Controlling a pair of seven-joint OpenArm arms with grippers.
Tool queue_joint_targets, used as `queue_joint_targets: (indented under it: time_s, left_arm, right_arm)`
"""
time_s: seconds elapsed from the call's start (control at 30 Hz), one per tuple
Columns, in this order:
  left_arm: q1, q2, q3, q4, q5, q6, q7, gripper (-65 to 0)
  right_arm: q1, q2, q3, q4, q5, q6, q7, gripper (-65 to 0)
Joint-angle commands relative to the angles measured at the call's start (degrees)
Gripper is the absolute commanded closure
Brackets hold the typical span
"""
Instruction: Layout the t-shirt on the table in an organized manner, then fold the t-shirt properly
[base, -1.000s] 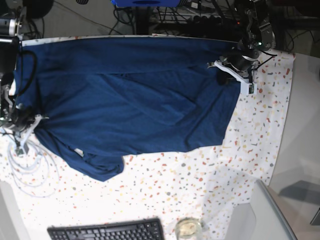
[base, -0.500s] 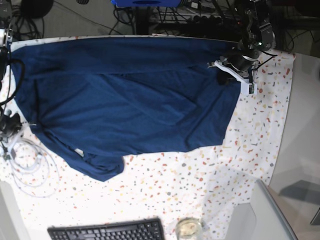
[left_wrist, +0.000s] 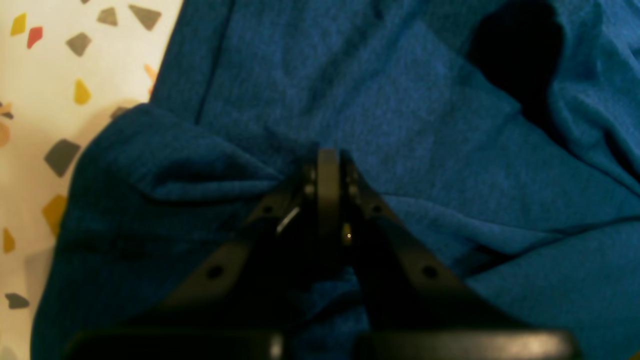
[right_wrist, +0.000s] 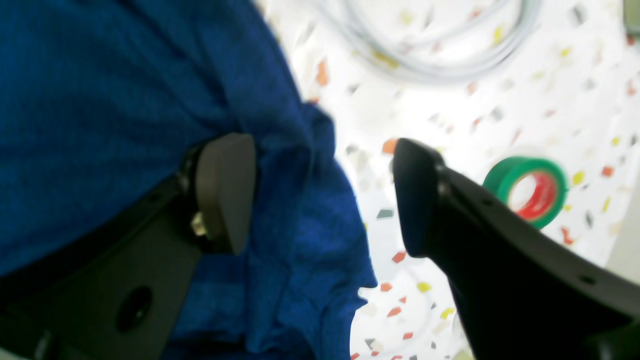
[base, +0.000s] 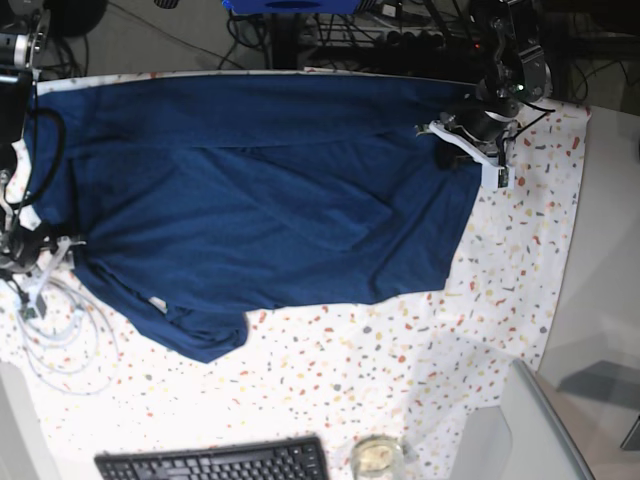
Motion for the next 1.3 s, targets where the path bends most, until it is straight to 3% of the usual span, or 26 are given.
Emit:
queue_joint_targets:
  time_s: [0.0,0.1,0.17,0.23,0.27,0.37,0.47,0.73,0.8,0.9,0.97,1.17,1.23,1.27]
  left_arm:
    - [0.1,-0.3,-0.2,0.7,0.5,0.3,0.1,0.0]
    - [0.1,-0.3,-0.2,0.7,0.5,0.3,0.1,0.0]
    - [0.1,-0.3,-0.2,0.6,0.5,0.3,0.1,0.0]
    - [0.1,-0.3,-0.2,0.4,0.5,0.3,0.1,0.0]
    - [0.1,-0.3,-0.2,0.4,0.5,0.3,0.1,0.0]
    - [0.1,-0.3,-0.2,0.3,0.5,0.3,0.1,0.0]
    - [0.1,-0.3,-0.2,0.2,0.5,0.3,0.1,0.0]
    - [0.1,-0.3,-0.2,0.3,0.5,0.3,0.1,0.0]
    - [0.1,-0.3,-0.2,0.3,0.5,0.3,0.1,0.0]
    - [0.1,-0.3,-0.2,0.2,0.5,0.3,0.1,0.0]
    - [0.1,-0.3,-0.2,0.3,0.5,0.3,0.1,0.0]
    - [-0.2,-0.3,-0.2,0.2,0.5,0.3,0.1,0.0]
    - [-0.2,-0.3,-0.2,0.2,0.5,0.3,0.1,0.0]
    - [-0.2,-0.4,-0.2,0.2,0.5,0.3,0.1,0.0]
  right_arm:
    - [1.4,1.4,0.4,0.2,0.0,0.0,0.8,-40.8]
    - [1.5,0.8,0.8,-2.1,0.0,0.0,1.1,-35.3]
    - [1.5,0.8,0.9,-2.9,0.0,0.0,1.1,-22.4]
    - [1.6,0.8,1.0,-2.9,0.1,0.0,0.9,-4.8]
    - [1.8,0.8,1.0,-2.9,0.1,0.0,0.8,0.0]
    - [1.8,1.0,1.0,-2.9,0.2,0.0,0.8,-3.2]
    - [2.3,1.1,1.0,-2.8,0.0,0.0,1.2,0.0]
    - [4.6,1.3,1.7,-2.6,-0.1,-0.2,0.7,-1.2]
    - [4.5,0.7,4.6,-1.5,0.3,0.0,-1.4,-8.4]
    - [4.4,-0.5,9.0,-0.4,0.3,1.2,-3.6,-32.1]
    - [4.5,-0.8,9.9,-1.6,0.0,4.1,-3.2,-41.7]
    - [4.6,-0.8,9.7,-8.1,0.0,6.0,-0.7,-35.0]
    - [4.6,-0.8,9.7,-9.2,0.0,6.0,0.0,-28.2]
    - [4.6,-0.8,9.7,-9.4,0.0,6.0,0.8,-21.6]
